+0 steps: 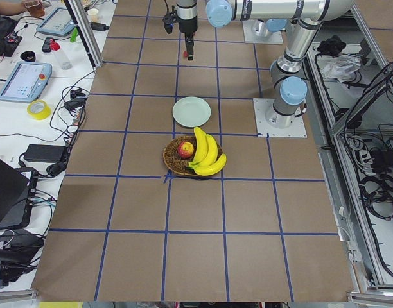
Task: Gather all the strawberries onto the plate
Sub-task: 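Lower the right gripper and grasp the red strawberry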
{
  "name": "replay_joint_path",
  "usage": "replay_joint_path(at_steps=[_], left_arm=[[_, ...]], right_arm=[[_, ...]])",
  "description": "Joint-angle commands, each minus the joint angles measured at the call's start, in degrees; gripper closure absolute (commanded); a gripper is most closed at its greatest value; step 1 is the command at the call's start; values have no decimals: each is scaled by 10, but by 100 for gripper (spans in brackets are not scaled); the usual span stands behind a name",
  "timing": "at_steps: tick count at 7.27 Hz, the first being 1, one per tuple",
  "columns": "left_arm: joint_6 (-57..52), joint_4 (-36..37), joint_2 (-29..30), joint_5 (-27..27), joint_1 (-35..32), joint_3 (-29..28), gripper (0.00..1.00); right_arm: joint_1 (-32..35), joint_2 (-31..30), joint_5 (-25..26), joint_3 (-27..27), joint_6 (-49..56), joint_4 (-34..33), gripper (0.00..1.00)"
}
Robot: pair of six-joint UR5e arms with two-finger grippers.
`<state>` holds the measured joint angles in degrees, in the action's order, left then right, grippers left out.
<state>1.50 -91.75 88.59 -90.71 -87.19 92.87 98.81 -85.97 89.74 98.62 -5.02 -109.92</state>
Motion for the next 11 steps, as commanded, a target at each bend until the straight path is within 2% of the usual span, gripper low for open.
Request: replay_joint_path(at_steps=[1,2,3,4,5,6,8,9,10,11], left_arm=[[0,0,0,0,0,1,0],[0,0,0,-1,0,1,0],[0,0,0,-1,0,1,0],[0,0,0,-1,0,1,0],[0,0,0,-1,0,1,0],[0,0,0,-1,0,3,0],[0,0,0,-1,0,5,0],[0,0,0,-1,0,6,0],[0,0,0,-1,-1,6,0],[0,0,0,-1,-1,6,0]], right_arm=[[27,38,-2,62,-81,-109,0],[47,75,4,64,-85,-122,1],[52,111,4,65,-123,-180,1],[52,129,6,69,-128,-187,2],[53,147,8,91,-131,-208,6],[53,161,8,117,-133,-260,5],[53,177,6,134,-134,-282,8],[53,181,7,135,-134,-297,15],[53,190,4,136,-134,-297,15],[53,197,-1,135,-134,-301,37]])
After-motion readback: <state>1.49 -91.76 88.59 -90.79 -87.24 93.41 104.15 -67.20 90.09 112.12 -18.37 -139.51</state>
